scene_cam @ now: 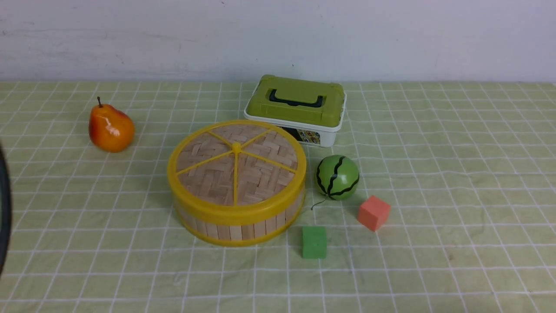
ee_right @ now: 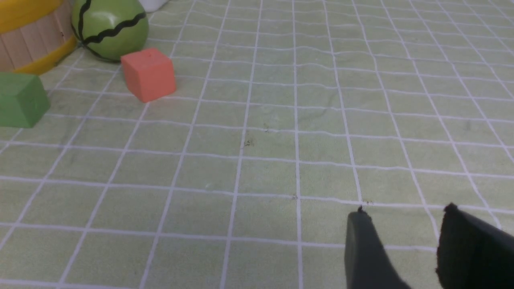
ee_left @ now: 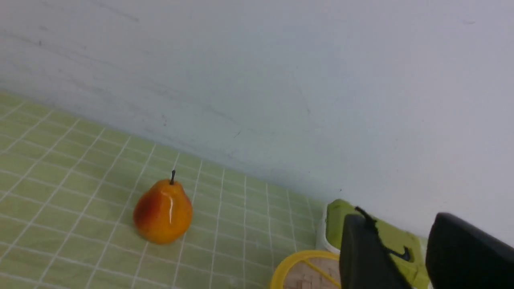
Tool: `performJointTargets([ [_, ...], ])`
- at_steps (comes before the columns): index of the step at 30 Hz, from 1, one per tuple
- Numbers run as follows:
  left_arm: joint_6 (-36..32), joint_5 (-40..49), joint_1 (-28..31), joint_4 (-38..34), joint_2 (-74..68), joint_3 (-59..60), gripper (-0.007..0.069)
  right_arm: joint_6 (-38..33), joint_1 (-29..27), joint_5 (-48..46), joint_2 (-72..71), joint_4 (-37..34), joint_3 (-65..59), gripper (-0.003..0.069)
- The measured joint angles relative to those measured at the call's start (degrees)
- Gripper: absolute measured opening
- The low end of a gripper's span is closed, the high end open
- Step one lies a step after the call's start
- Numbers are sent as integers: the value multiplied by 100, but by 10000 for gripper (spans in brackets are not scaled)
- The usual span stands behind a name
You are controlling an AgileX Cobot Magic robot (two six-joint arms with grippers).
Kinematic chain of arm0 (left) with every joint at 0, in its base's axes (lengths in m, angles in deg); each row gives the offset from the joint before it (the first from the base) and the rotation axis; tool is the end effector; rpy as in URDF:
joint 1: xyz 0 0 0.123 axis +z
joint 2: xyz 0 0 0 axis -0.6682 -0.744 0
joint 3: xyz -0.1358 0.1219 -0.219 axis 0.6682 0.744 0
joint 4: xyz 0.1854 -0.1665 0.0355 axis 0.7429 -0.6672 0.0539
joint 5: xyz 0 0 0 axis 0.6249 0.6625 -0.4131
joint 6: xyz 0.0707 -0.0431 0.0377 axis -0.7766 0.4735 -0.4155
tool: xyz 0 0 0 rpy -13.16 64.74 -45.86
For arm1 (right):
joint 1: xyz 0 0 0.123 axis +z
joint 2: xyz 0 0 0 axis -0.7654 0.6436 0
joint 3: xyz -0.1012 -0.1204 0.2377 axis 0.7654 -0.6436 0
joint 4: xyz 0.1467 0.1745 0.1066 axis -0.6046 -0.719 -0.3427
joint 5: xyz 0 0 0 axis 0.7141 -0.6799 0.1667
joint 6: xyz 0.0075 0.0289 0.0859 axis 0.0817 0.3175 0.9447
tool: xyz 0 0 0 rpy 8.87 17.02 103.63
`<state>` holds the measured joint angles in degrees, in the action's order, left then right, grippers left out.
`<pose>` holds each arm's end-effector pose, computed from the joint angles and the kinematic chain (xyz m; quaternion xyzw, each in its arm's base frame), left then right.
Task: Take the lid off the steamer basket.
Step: Use the left arm to lift the lid of the steamer
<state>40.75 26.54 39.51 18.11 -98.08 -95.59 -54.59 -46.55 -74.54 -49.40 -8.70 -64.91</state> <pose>0.1501 -0.0068 0.3555 -0.1466 0.7053 -0.1732 0.6716 0.0523 0.0022 0.1734 -0.0118 0.8036 0.0205 0.5947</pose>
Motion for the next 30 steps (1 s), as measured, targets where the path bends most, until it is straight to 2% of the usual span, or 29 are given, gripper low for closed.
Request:
performJointTargets([
  [2,0,21,0,-35,-243,-114,220,0,0,0,0,0,0,242],
  [3,-12,270,0,-62,-695,-389,179,0,0,0,0,0,0,242],
  [4,-12,370,0,-69,-747,-434,171,0,0,0,0,0,0,242],
  [6,-80,1291,0,-75,-1432,-1219,46,0,0,0,0,0,0,242],
  [8,-284,2056,0,-91,-1917,-1817,-13,0,0,0,0,0,0,242],
  [9,-284,2142,0,-91,-2027,-1884,-13,0,0,0,0,0,0,242],
  [10,-556,2818,0,-184,-2406,-2370,-13,0,0,0,0,0,0,242],
  [14,-1287,4352,2,-866,-3433,-3718,-13,0,0,0,0,0,0,242],
  [17,-1705,5204,-100,-1380,-4206,-4494,-13,0,0,0,0,0,0,242],
  [19,-1742,5520,-332,-1425,-4666,-4972,-13,0,0,0,0,0,0,242],
  [22,-1613,5827,-868,-1252,-5308,-5643,-13,0,0,0,0,0,0,242],
  [23,-1598,5851,-868,-1231,-5308,-5694,-13,0,0,0,0,0,0,242],
  [25,-1416,6180,-1456,-847,-5929,-6478,-13,0,0,0,0,0,0,242],
  [30,-1273,6670,-2179,-63,-7005,-7812,-11,0,0,0,0,-5,0,242],
])
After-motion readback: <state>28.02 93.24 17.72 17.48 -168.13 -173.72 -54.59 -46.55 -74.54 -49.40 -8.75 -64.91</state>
